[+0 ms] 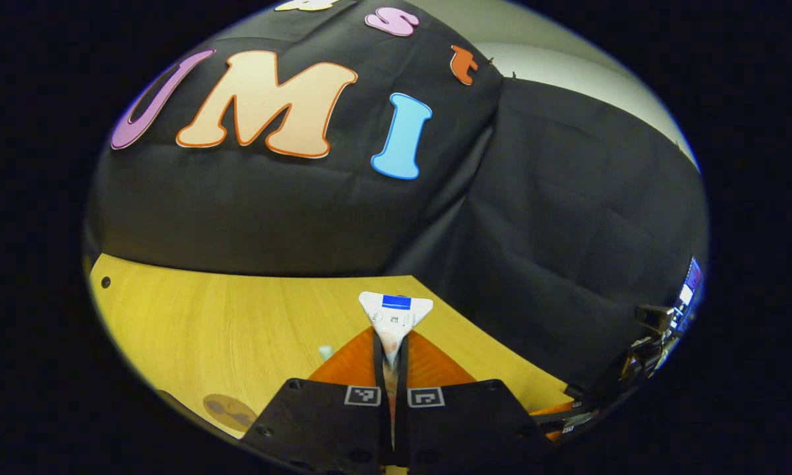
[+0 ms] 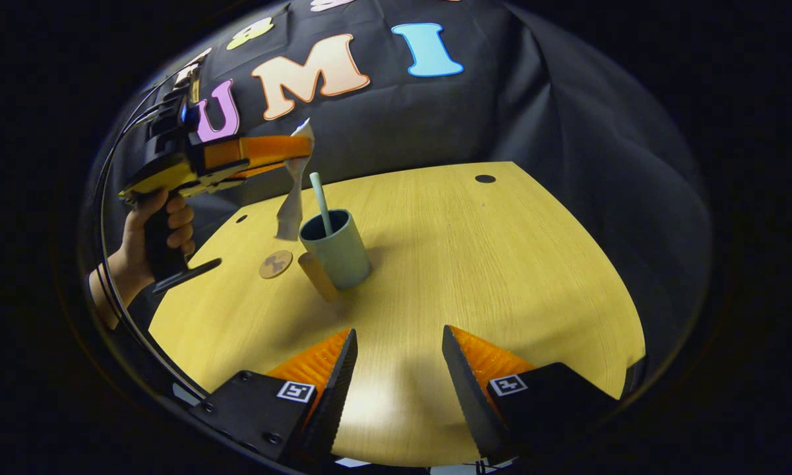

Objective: Put the toothbrush and toothpaste on the desktop into the cup, then pick up the cup and place it on the coaster on the desktop.

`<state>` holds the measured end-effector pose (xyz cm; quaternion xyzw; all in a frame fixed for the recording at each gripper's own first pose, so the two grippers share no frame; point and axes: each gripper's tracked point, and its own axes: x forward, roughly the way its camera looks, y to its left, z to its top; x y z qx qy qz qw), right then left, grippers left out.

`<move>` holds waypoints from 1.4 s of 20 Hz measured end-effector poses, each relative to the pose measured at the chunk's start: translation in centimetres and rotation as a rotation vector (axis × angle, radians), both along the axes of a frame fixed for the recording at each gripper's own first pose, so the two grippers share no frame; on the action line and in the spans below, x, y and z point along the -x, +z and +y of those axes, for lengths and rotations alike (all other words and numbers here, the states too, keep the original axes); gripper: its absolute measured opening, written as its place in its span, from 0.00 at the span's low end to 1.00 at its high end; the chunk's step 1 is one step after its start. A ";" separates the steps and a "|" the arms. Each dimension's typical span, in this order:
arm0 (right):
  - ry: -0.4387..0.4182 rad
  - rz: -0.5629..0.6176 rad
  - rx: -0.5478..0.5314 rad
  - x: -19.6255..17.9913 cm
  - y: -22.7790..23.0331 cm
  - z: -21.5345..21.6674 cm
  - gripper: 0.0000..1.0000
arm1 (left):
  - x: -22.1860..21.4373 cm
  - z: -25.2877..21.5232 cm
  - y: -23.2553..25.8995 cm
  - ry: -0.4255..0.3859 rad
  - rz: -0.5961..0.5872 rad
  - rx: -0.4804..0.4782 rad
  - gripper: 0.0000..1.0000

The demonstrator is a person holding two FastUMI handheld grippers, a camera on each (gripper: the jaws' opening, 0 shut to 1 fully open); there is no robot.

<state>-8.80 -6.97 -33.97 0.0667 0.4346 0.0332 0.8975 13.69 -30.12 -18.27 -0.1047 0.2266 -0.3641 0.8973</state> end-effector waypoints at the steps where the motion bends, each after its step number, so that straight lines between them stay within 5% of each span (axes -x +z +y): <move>1: -0.009 0.008 0.002 0.2 -0.1 -0.2 0.74 | -0.4 -0.6 -0.1 -0.007 -0.006 0.012 0.00; 9: -0.084 0.049 0.000 1.2 -0.6 -0.8 0.74 | -1.7 -1.5 -3.0 -0.009 -0.016 -0.045 0.00; 11: -0.090 0.042 -0.003 1.1 -0.5 -0.8 0.81 | -1.3 -1.5 -3.4 -0.014 -0.020 -0.050 0.00; 23: -0.038 -0.011 -0.005 0.1 0.7 -0.8 0.80 | 1.9 0.5 -6.0 -0.011 0.024 -0.110 0.06; 25: -0.030 -0.027 -0.006 -0.4 1.3 -0.8 0.81 | 2.3 0.8 -5.6 0.001 0.035 -0.090 0.13; 28: -0.014 -0.047 -0.006 -0.7 1.8 -0.6 0.81 | 3.2 1.4 -5.3 0.022 0.051 -0.064 0.65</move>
